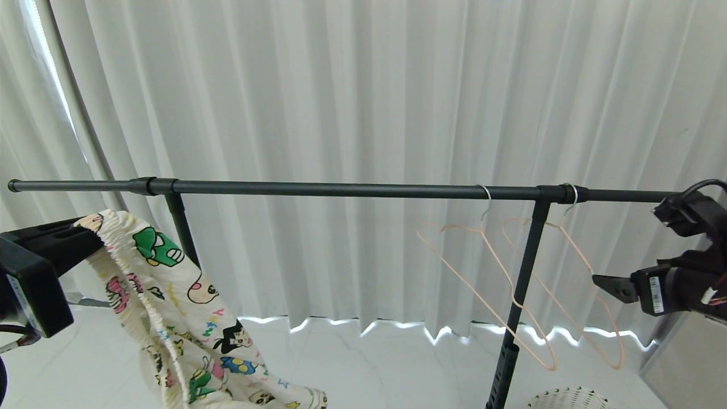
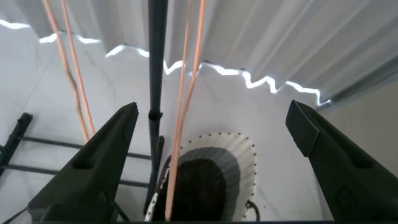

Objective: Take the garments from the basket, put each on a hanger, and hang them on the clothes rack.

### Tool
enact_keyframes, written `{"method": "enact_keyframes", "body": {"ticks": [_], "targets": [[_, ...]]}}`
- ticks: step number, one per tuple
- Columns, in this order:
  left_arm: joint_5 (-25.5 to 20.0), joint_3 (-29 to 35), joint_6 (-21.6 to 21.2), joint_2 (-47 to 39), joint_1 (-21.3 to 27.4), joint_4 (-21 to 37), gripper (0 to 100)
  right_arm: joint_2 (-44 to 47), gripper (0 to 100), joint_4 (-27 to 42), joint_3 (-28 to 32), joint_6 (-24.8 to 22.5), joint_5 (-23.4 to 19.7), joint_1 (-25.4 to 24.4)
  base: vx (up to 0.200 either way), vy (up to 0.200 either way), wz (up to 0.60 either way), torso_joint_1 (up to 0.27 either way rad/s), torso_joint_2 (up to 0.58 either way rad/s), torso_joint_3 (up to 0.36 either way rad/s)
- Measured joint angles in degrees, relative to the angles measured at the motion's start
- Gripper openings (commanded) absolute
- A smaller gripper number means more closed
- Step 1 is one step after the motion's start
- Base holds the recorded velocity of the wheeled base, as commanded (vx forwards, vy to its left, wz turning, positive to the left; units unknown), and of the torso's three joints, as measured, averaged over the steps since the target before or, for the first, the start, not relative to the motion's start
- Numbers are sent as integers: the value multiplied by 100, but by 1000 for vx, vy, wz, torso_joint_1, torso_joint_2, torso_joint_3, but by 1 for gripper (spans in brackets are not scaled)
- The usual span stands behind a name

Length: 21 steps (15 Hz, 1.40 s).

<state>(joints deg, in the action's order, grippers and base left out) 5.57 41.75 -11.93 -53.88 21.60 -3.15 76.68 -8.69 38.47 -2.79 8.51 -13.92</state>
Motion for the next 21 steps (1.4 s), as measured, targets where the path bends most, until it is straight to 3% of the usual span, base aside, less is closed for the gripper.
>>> {"method": "enact_keyframes", "body": {"ticks": [5,8,11,12,21], "targets": [[20,0,-407,11,-7,-7,0,1251,100,-252,369,588,60,-57,0,0,0,0,0,0],[20,13,-423,16,-11,-11,0,1927,100,-263,681,919,534,-55,0,0,0,0,0,0],[22,15,-429,16,-24,-13,0,2258,100,-261,827,1018,583,-60,0,0,0,0,0,0],[20,20,-434,16,-27,-11,0,2308,0,-263,841,1015,583,-57,0,0,0,0,0,0],[28,26,-449,16,-27,-9,0,2199,0,-244,863,1115,583,-55,0,0,0,0,0,0]]}}
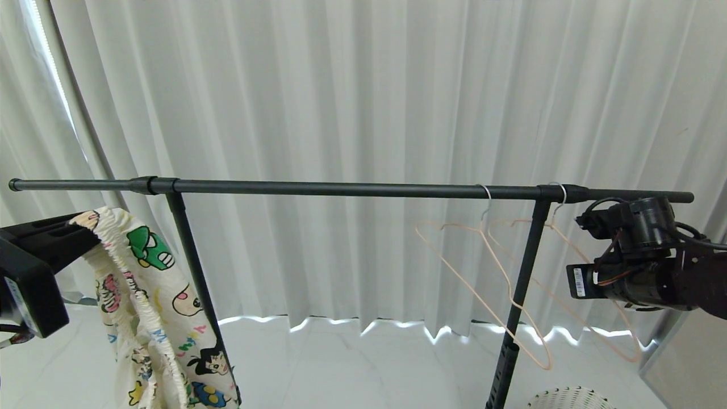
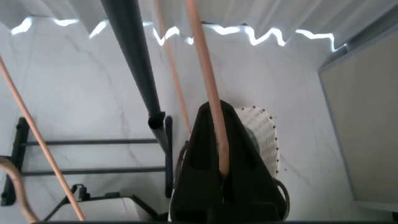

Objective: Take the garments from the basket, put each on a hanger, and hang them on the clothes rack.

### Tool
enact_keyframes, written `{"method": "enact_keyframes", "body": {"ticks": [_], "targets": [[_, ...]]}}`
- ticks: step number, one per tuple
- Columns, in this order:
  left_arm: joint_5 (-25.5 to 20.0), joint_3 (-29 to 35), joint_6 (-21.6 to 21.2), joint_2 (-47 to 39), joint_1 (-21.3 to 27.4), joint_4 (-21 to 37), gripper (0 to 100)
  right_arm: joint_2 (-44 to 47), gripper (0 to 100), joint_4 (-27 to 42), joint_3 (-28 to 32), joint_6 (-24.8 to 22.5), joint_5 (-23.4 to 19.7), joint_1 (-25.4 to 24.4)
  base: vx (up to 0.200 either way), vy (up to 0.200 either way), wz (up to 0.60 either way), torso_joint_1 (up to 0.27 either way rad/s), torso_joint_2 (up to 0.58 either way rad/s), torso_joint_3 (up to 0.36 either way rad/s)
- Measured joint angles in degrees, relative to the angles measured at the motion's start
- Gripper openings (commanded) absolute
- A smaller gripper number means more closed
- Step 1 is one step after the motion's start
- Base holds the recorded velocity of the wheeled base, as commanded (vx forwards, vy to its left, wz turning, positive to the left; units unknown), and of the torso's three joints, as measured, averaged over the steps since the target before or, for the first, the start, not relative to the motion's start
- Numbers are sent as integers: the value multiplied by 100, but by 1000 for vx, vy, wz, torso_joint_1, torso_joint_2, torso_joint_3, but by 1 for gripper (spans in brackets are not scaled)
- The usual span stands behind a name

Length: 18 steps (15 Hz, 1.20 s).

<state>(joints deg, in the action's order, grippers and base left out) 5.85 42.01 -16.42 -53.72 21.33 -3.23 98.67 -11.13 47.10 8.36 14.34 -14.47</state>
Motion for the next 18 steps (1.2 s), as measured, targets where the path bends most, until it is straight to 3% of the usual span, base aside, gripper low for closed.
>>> {"method": "enact_keyframes", "body": {"ticks": [10,14,18], "targets": [[11,-28,9,20,5,-2,0,-1179,0,550,-50,105,0,9,0,0,0,0,0,0],[468,-50,9,20,-22,4,0,-1780,0,653,-391,89,13,0,0,0,0,0,0,0],[506,-63,9,15,-23,9,0,-2356,0,651,-933,80,213,0,-200,0,0,7,7,2]]}}
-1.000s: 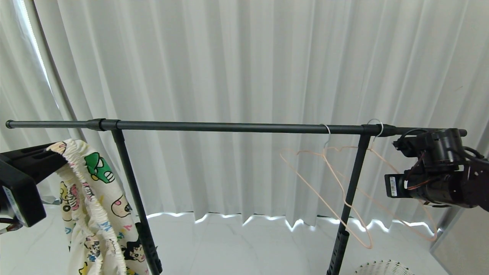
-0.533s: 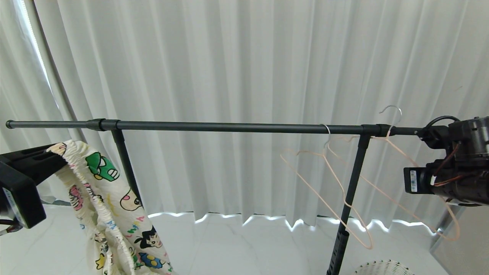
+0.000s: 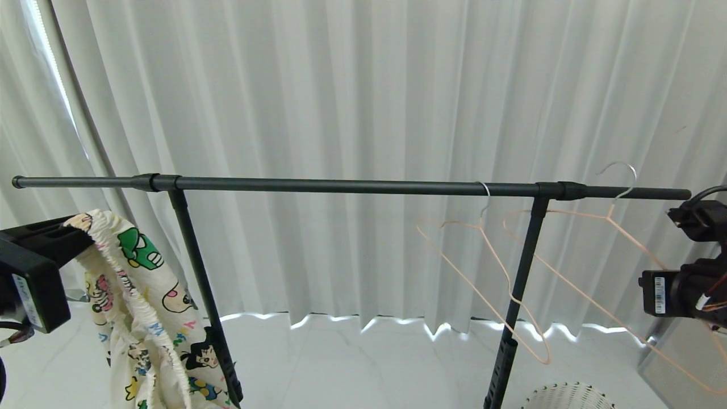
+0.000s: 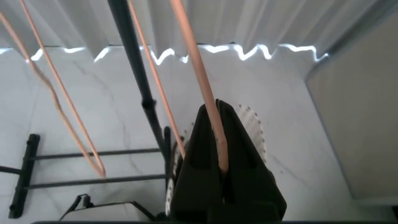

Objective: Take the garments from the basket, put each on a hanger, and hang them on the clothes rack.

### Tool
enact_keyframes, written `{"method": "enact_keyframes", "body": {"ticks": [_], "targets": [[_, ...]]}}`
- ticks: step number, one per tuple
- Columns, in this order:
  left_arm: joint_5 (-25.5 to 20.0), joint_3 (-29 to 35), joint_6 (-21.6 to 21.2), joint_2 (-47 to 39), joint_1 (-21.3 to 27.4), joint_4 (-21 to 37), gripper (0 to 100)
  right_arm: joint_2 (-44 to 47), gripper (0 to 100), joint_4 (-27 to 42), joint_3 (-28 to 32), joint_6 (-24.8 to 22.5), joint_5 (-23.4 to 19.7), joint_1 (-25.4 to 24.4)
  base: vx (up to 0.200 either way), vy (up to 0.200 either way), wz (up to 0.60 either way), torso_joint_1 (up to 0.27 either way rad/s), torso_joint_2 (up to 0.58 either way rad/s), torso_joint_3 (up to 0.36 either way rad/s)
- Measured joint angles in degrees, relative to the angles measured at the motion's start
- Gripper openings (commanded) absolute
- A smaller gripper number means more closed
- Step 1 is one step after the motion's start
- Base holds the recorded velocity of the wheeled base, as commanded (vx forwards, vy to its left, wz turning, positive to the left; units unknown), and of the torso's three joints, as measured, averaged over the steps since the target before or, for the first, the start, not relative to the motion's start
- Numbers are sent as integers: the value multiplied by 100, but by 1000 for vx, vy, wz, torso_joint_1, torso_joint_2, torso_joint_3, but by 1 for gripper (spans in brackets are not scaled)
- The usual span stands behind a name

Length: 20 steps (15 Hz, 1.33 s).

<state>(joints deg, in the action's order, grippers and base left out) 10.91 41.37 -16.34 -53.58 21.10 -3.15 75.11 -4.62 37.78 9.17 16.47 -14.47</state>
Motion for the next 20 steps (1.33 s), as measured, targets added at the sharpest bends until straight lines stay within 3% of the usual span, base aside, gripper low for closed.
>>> {"method": "enact_keyframes", "body": {"ticks": [12,17,20], "targets": [[-2,-177,9,2,0,-16,0,-1334,0,549,-873,-35,123,0,-200,0,0,-1,0,5],[1,-174,-2,24,0,-20,0,-1764,0,584,-931,-77,104,-7,0,0,0,0,0,0],[110,-166,-2,24,-2,-16,0,-1963,0,552,-920,-393,60,-18,0,200,0,1,1,1]]}}
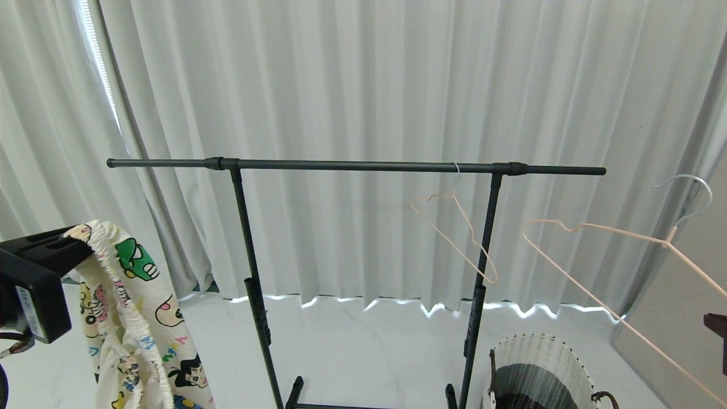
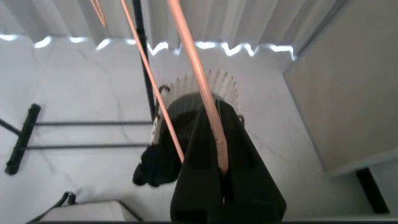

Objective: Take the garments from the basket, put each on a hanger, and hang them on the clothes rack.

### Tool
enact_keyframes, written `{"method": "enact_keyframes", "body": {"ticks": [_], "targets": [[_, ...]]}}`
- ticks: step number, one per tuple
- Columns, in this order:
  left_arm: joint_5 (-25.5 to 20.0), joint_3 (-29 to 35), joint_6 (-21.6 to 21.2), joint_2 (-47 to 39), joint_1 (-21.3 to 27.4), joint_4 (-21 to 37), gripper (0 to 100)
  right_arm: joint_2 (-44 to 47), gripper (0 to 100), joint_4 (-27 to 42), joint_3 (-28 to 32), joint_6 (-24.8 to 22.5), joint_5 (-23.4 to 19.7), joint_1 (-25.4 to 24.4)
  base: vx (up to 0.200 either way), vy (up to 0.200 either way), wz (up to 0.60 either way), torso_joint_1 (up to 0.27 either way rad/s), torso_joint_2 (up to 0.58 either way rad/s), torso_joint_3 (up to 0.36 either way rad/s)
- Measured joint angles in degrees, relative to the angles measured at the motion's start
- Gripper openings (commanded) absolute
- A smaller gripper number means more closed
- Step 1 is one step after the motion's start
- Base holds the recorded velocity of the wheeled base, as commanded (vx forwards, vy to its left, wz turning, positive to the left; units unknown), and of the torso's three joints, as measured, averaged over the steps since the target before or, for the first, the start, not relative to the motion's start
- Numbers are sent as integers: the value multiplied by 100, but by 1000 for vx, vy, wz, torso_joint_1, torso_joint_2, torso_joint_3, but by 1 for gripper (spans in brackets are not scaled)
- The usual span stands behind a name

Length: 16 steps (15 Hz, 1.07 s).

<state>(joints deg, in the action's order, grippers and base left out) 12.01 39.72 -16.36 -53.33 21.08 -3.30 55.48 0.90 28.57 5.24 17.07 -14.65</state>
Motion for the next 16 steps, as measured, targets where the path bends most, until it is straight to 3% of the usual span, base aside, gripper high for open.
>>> {"method": "enact_keyframes", "body": {"ticks": [9,14,16], "targets": [[2,2,-6,0,2,-2,0,-273,0,-513,4,-183,-328,-157,0,200,0,8,4,2],[4,-17,-6,4,4,-2,0,-291,0,-513,-9,-174,-333,-1200,0,40,0,1,0,2],[0,-88,-216,11,26,-4,0,-291,0,-506,-24,-161,-325,-1775,0,0,0,0,0,0]]}}
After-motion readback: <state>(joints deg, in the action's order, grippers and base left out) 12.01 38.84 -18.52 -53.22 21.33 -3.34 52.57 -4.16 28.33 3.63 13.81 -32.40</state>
